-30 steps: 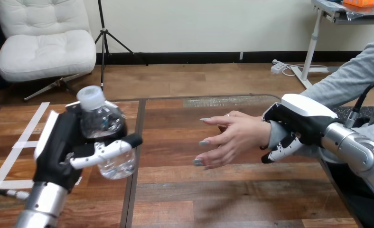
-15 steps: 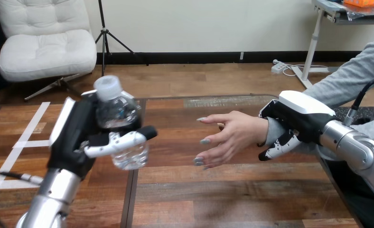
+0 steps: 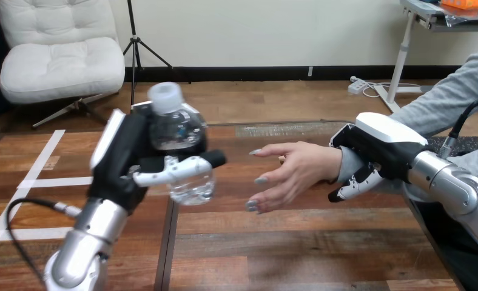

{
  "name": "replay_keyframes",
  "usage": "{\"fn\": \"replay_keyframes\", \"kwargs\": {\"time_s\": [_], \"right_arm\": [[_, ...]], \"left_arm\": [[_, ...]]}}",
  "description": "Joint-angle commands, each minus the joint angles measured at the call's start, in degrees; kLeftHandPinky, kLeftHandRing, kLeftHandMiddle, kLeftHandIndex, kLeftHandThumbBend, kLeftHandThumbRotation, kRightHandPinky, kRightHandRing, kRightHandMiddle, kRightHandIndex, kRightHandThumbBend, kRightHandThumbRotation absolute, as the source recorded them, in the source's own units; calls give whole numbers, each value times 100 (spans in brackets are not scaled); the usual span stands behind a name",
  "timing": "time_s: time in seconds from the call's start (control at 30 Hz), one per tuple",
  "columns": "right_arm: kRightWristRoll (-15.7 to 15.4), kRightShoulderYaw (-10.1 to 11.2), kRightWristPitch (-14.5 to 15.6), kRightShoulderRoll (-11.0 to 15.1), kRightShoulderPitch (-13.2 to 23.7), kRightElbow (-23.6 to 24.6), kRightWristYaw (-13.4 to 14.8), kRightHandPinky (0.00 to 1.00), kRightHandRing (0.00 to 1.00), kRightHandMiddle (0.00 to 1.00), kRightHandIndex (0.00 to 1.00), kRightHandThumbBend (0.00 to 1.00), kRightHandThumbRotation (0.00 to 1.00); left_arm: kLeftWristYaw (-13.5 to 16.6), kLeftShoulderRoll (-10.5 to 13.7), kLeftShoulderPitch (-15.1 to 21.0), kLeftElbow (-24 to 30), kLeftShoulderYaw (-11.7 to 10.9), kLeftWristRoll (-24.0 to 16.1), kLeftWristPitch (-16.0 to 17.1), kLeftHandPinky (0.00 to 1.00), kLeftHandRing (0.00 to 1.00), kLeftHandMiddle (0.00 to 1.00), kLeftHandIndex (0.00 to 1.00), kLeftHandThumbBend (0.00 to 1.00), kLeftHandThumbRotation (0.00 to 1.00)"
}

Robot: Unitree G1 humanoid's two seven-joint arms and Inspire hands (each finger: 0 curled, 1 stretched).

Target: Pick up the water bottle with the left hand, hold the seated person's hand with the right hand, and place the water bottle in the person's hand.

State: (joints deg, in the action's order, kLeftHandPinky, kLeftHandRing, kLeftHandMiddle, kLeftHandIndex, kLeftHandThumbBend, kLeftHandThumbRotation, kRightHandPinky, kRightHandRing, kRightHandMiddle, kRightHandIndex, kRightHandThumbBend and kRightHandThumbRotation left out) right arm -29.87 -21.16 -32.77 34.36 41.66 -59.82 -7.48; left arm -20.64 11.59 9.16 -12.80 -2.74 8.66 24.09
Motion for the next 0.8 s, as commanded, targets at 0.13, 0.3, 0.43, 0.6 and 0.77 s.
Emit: {"fn": "replay_keyframes", "kwargs": {"time_s": [0.13, 0.3, 0.43, 0.6, 0.77], "right_arm": [[151, 203, -81, 74, 91, 332, 6, 24, 28, 34, 35, 80, 0], [172, 217, -63, 75, 72, 389, -32, 23, 27, 34, 36, 80, 0], [166, 219, -57, 74, 64, 413, -32, 23, 27, 34, 36, 80, 0], [157, 224, -109, 72, 52, 419, 17, 22, 26, 33, 36, 80, 0], [202, 247, -18, 59, 37, 475, -75, 22, 26, 33, 36, 80, 0]], "left_arm": [[-87, -214, 697, -250, 120, 37, -7, 28, 33, 38, 39, 69, 0], [-172, -349, 850, -412, 179, 122, -62, 28, 33, 38, 40, 70, 0], [-108, -438, 917, -463, 220, 52, -140, 29, 34, 38, 40, 71, 0], [-172, -531, 994, -572, 259, 59, -99, 29, 34, 38, 40, 70, 0], [-221, -610, 1084, -658, 339, 12, -141, 29, 34, 38, 40, 70, 0]]}}
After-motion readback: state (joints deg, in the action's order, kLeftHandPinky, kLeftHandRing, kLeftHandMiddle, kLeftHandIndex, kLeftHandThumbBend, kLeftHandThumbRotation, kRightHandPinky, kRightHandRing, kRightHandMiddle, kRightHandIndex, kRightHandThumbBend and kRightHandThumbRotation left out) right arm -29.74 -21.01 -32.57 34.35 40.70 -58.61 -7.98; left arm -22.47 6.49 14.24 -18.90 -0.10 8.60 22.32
